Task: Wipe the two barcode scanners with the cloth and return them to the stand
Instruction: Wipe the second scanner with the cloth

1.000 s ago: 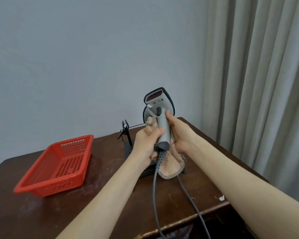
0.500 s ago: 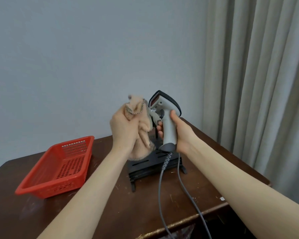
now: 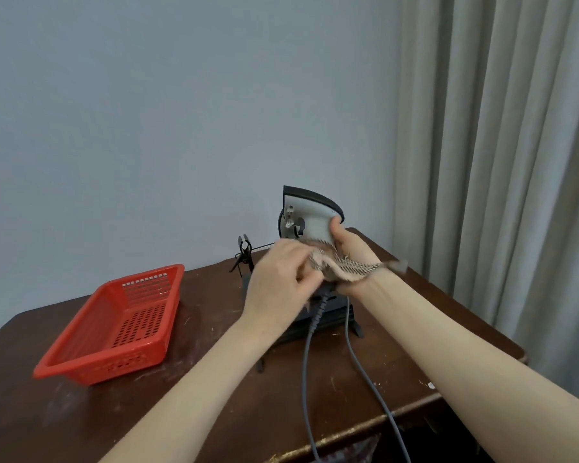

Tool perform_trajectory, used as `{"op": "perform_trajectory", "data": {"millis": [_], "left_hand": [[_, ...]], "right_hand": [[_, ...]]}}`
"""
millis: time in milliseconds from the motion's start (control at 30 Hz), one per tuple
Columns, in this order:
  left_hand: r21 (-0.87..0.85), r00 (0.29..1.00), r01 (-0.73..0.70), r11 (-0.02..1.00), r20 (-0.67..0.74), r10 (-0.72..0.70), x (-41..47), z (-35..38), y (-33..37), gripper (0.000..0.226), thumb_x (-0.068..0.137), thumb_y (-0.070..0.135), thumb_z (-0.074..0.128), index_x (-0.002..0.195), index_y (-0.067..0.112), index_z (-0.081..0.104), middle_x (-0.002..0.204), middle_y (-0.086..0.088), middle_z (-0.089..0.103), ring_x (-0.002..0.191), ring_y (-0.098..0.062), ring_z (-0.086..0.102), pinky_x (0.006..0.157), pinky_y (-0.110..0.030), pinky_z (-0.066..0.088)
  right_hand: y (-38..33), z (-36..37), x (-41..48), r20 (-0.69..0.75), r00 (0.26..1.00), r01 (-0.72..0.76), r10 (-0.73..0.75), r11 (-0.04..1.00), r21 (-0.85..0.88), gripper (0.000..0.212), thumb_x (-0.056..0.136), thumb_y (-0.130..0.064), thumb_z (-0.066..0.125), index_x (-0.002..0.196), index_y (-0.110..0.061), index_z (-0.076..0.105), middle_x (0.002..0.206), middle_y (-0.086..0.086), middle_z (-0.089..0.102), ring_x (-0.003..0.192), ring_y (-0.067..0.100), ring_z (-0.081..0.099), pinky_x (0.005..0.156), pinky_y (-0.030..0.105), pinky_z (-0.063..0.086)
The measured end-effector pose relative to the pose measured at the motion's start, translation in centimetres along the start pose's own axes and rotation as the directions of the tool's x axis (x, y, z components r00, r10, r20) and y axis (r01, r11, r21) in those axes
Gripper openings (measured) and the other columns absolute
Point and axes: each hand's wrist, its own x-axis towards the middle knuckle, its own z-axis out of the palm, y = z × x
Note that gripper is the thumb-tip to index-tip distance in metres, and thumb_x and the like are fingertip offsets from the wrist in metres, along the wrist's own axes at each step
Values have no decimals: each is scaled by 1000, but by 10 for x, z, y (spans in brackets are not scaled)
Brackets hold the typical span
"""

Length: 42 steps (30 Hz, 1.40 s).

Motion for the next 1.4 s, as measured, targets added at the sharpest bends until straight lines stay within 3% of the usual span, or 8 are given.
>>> {"op": "perform_trajectory", "data": {"millis": [133,333,500,667,800,933,1167,1400], "left_hand": [[-31,967,107,994,-229,-111,28,-7,-3,33,76,16,47,99,6,69,96,4,60,94,-6,51,85,-5,36],[-14,997,0,1000,71,1,3,19,5,40,83,21,48,119,14,64,131,1,58,127,-10,42,110,-23,29],[-89,991,16,996,131,-5,-4,14,9,30,71,23,43,69,2,64,75,3,66,92,-7,52,81,-22,45],[-146,976,146,978,-141,-166,29,-1,1,27,80,19,52,97,11,72,104,2,68,104,-4,53,90,-7,37],[-7,996,61,998,73,-60,27,15,-4,38,86,18,50,122,17,62,133,4,56,128,-13,40,111,-26,28],[-96,996,-4,995,88,13,2,20,0,26,74,19,48,82,19,73,98,12,71,108,-8,50,95,-32,41],[-345,959,271,899,11,-285,9,1,-1,25,69,26,44,63,13,64,56,-4,52,57,-8,46,57,-26,41],[-134,992,52,990,118,-36,2,22,-5,38,85,26,47,119,19,64,124,16,55,121,1,35,109,-16,23]], "right_hand": [[-2,17,-9,-11,999,-40,41,996,80,32,97,-30,50,105,-4,67,99,16,70,97,30,68,91,41,52],[9,23,-9,149,989,-19,-25,959,284,32,67,25,46,87,5,61,55,8,62,45,10,63,48,20,52],[-9,2,-11,101,992,-81,71,991,109,53,97,-46,45,77,1,62,58,12,63,51,21,64,50,23,54],[-5,19,-20,100,995,-35,29,998,59,23,83,-18,59,101,-4,64,90,15,68,78,28,69,68,35,59],[-4,26,-24,137,991,-26,7,990,141,21,73,-7,70,92,-7,61,77,7,64,73,18,65,71,26,55],[-8,19,-24,97,994,-60,44,984,169,62,99,-48,32,74,1,61,50,8,62,39,14,61,36,20,48],[-2,13,-17,11,998,-55,55,998,-14,66,97,-57,30,111,0,60,88,15,69,76,26,70,78,35,55],[-1,14,-21,-28,999,32,-32,999,22,42,99,-44,43,88,-7,61,63,3,70,55,14,69,51,20,55]]}}
